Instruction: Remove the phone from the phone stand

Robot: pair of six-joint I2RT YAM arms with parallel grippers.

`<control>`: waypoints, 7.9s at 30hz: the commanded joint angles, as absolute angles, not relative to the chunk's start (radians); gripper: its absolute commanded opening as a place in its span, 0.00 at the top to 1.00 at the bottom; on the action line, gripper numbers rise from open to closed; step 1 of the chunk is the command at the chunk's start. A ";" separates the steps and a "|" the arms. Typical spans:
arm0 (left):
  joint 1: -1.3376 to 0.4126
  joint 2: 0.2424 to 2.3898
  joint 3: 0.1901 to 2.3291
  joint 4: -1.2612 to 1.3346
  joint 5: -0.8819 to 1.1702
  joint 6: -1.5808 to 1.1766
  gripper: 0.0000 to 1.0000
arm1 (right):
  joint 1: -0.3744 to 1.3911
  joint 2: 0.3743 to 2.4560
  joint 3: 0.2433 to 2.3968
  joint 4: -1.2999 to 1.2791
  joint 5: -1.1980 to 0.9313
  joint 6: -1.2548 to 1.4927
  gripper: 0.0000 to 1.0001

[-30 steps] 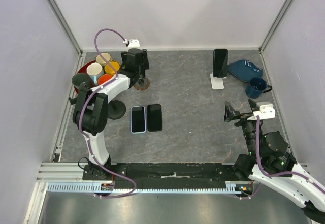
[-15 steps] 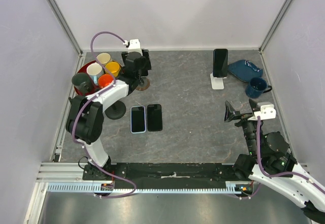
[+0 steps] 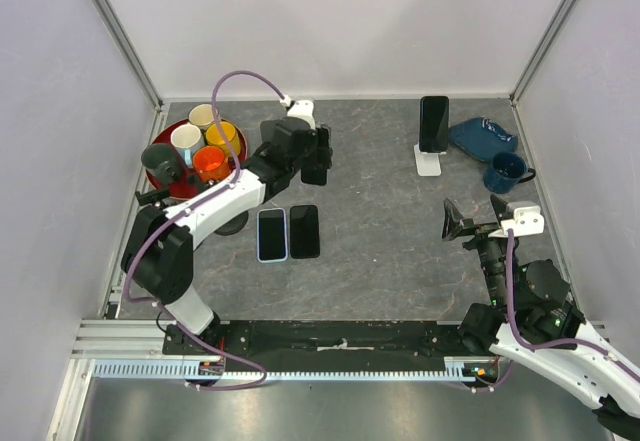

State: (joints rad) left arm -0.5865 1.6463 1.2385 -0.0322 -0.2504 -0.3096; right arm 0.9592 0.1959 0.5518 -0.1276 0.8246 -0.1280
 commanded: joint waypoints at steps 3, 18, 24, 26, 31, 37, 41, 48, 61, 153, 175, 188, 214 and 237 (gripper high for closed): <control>-0.682 1.607 1.305 -0.314 -0.183 -0.491 0.98 | 0.962 0.181 0.549 -0.098 0.818 -0.133 0.02; -0.801 1.835 1.480 -0.699 -0.192 -0.827 0.98 | 0.960 0.184 0.546 -0.098 0.818 -0.132 0.02; -0.842 1.907 1.522 -0.722 -0.256 -0.859 0.98 | 0.960 0.170 0.545 -0.098 0.824 -0.133 0.02; -0.842 1.939 1.540 -0.733 -0.265 -0.868 0.98 | 0.962 0.169 0.543 -0.100 0.822 -0.133 0.02; -0.844 2.008 1.574 -0.741 -0.255 -0.899 0.98 | 0.962 0.167 0.543 -0.100 0.821 -0.133 0.02; -0.844 2.022 1.565 -0.744 -0.270 -0.910 0.98 | 0.962 0.166 0.542 -0.101 0.824 -0.133 0.02; -0.842 2.032 1.562 -0.747 -0.264 -0.910 0.96 | 0.962 0.164 0.543 -0.100 0.822 -0.133 0.02; -0.842 2.068 1.568 -0.749 -0.252 -0.911 0.85 | 0.962 0.164 0.541 -0.100 0.822 -0.133 0.02; -0.844 2.095 1.572 -0.723 -0.239 -0.920 0.71 | 0.962 0.160 0.543 -0.100 0.824 -0.135 0.02; -0.842 0.620 0.938 -0.443 -0.610 -0.239 0.00 | 0.680 1.181 1.100 -0.299 0.652 0.152 0.02; -0.664 0.394 0.747 -0.347 -0.448 -0.156 0.00 | 0.117 1.623 1.265 0.169 0.226 0.118 0.02; -0.538 0.452 0.738 -0.348 -0.370 -0.190 0.00 | 0.057 1.931 1.581 0.063 -0.023 0.054 0.02; -0.503 0.483 0.736 -0.345 -0.324 -0.199 0.00 | 0.051 1.967 1.540 0.035 -0.006 0.017 0.13; -0.482 0.448 0.732 -0.351 -0.298 -0.213 0.01 | 0.064 1.747 1.486 0.112 -0.043 0.063 0.47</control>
State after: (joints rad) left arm -0.4908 0.4599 0.7364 -0.3862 -0.3107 -0.1898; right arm 0.0551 1.8484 1.4738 0.0010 -0.0166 0.0242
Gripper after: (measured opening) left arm 0.994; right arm 0.839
